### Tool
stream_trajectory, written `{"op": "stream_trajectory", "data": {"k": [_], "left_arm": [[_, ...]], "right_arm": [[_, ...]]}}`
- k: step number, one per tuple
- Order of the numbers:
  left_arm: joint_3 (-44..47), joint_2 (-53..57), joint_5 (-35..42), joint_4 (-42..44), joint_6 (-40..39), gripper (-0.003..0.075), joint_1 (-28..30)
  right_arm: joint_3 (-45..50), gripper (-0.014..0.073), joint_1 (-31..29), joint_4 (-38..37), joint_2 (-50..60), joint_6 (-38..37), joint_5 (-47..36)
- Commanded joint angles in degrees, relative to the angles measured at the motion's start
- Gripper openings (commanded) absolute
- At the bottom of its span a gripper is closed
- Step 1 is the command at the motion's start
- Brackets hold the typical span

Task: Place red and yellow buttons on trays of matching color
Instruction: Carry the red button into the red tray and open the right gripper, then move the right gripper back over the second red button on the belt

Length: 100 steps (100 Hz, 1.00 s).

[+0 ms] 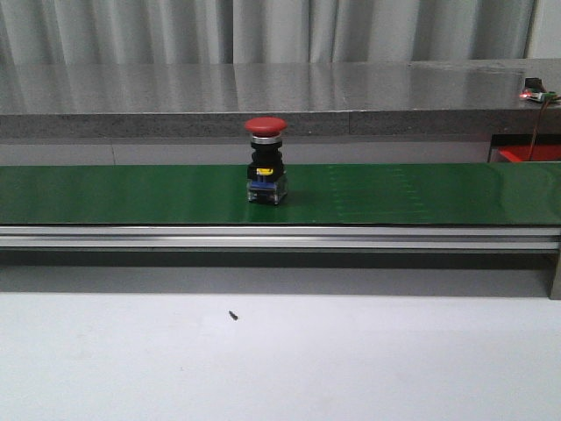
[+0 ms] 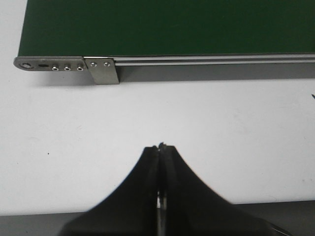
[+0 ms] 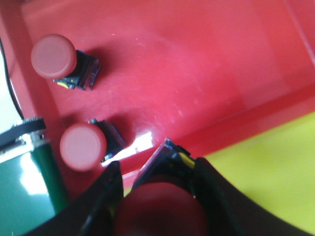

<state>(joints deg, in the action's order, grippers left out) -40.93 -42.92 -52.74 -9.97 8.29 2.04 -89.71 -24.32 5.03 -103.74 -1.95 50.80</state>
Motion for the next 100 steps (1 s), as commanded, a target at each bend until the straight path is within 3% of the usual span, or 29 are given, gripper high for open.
{"op": "stream_trajectory", "data": {"k": [1, 13, 44, 86, 92, 100], "left_arm": [[-1.49, 0.24, 2.78, -0.92, -0.06, -0.002, -0.37], [-1.49, 0.24, 2.78, -0.92, -0.06, -0.0019, -0.37], [-1.49, 0.24, 2.78, -0.92, -0.06, -0.002, -0.37], [-1.49, 0.24, 2.78, -0.92, -0.06, -0.0019, -0.37], [-1.49, 0.24, 2.78, -0.92, -0.06, -0.002, -0.37], [-1.49, 0.24, 2.78, -0.92, -0.06, -0.0019, -0.37]], "right_arm": [[-2.11, 0.0217, -0.44, 1.17, 0.25, 0.83, -6.02], [-2.45, 0.0217, -0.44, 1.47, -3.17, 0.83, -10.09], [-11.0, 0.0217, -0.44, 4.31, -12.02, 0.83, -11.42], [-28.7, 0.022, 0.14, 5.27, -23.85, 1.05, 0.09], [-29.87, 0.0252, 0.34, 5.27, -24.73, 1.2, 1.32], [-30.78, 0.0395, 0.42, 5.27, -25.4, 1.95, 2.25]]}}
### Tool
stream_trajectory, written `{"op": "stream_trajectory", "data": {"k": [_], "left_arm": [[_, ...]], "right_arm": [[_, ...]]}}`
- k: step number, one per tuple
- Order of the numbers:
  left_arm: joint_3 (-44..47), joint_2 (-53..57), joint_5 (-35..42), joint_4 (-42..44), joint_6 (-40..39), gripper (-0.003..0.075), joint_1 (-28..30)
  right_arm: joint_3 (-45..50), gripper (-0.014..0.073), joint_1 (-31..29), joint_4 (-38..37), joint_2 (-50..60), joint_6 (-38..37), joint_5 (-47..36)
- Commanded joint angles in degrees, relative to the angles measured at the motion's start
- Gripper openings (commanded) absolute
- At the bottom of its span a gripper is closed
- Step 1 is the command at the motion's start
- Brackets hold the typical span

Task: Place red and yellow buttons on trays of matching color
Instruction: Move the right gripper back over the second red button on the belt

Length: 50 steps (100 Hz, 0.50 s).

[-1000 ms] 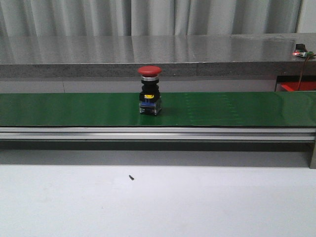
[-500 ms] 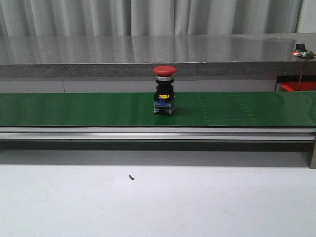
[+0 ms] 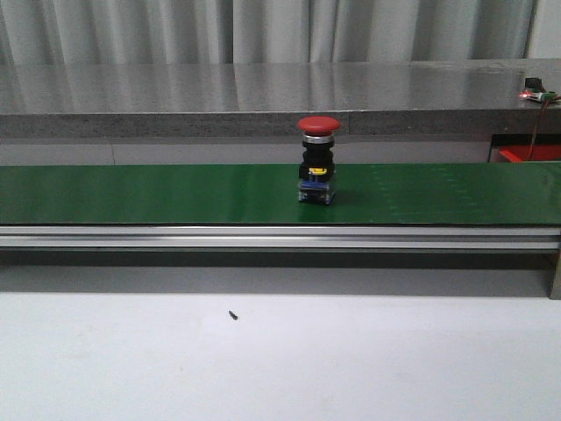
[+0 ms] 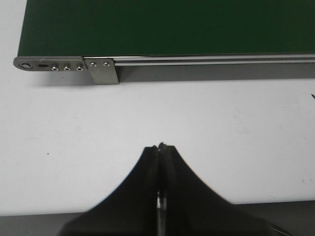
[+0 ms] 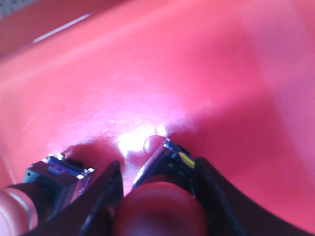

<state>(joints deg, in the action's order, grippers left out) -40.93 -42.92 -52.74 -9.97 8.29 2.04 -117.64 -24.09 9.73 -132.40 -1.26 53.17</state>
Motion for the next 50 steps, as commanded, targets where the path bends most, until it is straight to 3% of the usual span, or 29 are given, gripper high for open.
{"op": "stream_trajectory", "data": {"k": [1, 9, 16, 50], "left_arm": [[-1.49, 0.24, 2.78, -0.92, -0.06, -0.002, -0.37], [-1.49, 0.24, 2.78, -0.92, -0.06, -0.002, -0.37], [-1.49, 0.24, 2.78, -0.92, -0.06, -0.0019, -0.37], [-1.49, 0.24, 2.78, -0.92, -0.06, -0.002, -0.37]], "right_arm": [[-2.86, 0.0411, 0.19, 0.57, 3.26, 1.26, -0.11], [-2.9, 0.0587, 0.31, 0.57, 3.26, 1.26, -0.35], [-2.9, 0.0671, 0.35, 0.57, 3.38, 1.26, -0.35], [-2.9, 0.0646, 2.13, -1.09, 8.58, 1.87, 3.59]]}}
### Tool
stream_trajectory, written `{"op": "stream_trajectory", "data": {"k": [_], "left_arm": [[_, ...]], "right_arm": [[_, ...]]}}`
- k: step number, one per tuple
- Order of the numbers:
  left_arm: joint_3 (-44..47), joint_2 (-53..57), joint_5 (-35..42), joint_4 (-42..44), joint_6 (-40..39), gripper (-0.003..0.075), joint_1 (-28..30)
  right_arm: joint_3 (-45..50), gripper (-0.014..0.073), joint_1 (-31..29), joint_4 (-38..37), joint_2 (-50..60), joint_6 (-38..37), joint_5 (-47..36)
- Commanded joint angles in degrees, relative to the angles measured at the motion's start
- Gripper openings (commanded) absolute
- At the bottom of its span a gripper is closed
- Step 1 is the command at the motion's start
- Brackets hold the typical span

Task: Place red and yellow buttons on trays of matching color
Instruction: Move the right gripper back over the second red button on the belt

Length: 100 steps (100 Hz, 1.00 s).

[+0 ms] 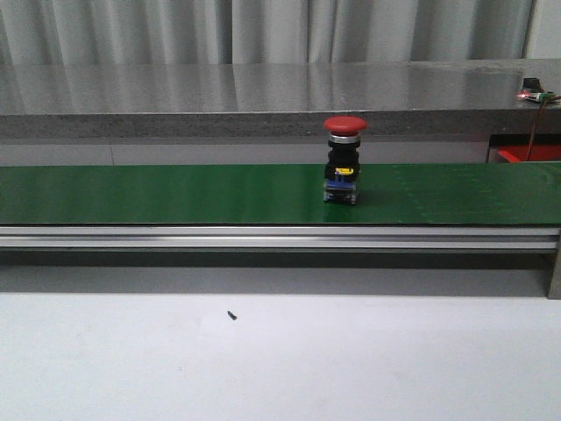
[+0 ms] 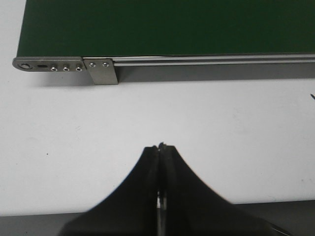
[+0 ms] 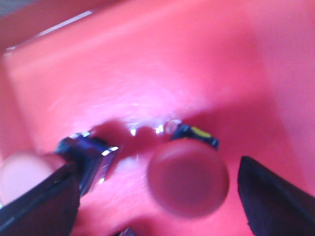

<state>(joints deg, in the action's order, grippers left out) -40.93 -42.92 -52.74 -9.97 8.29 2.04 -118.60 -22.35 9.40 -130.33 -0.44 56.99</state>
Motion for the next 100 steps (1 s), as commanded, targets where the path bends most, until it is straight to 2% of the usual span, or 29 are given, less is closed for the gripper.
{"op": "stream_trajectory", "data": {"k": [1, 31, 67, 91, 100], "left_arm": [[-1.49, 0.24, 2.78, -0.92, -0.06, -0.002, -0.37], [-1.49, 0.24, 2.78, -0.92, -0.06, -0.002, -0.37], [-1.49, 0.24, 2.78, -0.92, -0.06, -0.0019, -0.37], [-1.49, 0.24, 2.78, -0.92, -0.06, -0.002, -0.37], [-1.49, 0.24, 2.78, -0.92, -0.06, -0.002, -0.37]], "right_arm": [[-1.93, 0.0646, 0.44, -0.93, 6.63, 1.05, 0.04], [0.06, 0.0646, 0.74, -2.82, 15.39, 1.1, 4.72], [19.96, 0.0646, 2.17, -3.29, 33.41, 4.43, -0.82], [25.66, 0.0646, 5.55, -2.97, 40.04, 7.44, 0.7], [26.15, 0.0646, 6.75, 0.29, 41.29, 10.67, 2.53]]}}
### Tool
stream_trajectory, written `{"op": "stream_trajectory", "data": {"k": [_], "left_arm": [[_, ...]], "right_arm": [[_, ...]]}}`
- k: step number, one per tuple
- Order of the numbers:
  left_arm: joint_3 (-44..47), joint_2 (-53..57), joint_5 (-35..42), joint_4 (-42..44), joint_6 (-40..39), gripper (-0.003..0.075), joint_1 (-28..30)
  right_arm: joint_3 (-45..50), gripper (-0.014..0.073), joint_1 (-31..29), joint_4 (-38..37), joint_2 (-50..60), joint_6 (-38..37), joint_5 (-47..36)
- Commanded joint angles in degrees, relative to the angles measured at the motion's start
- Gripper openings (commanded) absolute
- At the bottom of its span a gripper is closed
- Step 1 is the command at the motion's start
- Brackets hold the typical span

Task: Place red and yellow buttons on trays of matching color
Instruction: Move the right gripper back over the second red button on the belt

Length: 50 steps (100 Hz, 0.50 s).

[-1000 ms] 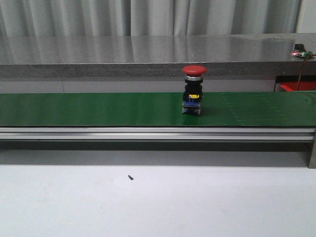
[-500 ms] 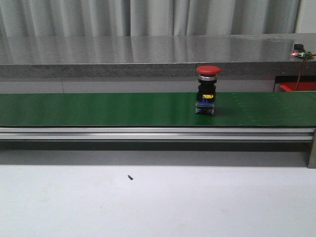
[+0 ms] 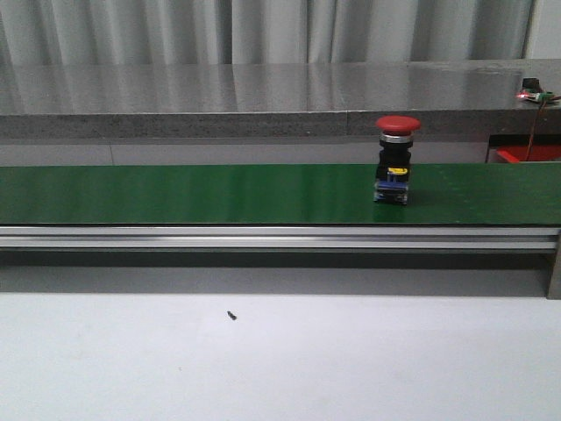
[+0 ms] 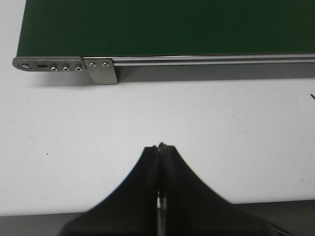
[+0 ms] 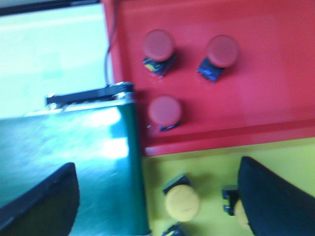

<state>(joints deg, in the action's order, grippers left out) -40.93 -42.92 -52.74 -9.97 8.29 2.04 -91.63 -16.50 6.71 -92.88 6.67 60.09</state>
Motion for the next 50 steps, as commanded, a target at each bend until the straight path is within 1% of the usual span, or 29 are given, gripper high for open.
{"op": "stream_trajectory", "data": {"k": [1, 16, 34, 50], "left_arm": [[-1.49, 0.24, 2.78, -0.92, -0.06, -0.002, -0.37], [-1.49, 0.24, 2.78, -0.92, -0.06, -0.002, -0.37], [-1.49, 0.24, 2.78, -0.92, -0.06, -0.002, -0.37], [-1.49, 0.24, 2.78, -0.92, -0.06, -0.0019, -0.37]], "right_arm": [[-0.83, 0.0646, 0.99, 3.82, 3.91, 3.84, -0.18], [-0.83, 0.0646, 1.67, 13.44, 4.39, 8.47, 3.12], [-0.76, 0.0646, 6.5, 13.59, 4.85, 9.25, 4.89], [-0.76, 0.0646, 12.16, 13.12, 4.96, 9.31, 5.44]]}}
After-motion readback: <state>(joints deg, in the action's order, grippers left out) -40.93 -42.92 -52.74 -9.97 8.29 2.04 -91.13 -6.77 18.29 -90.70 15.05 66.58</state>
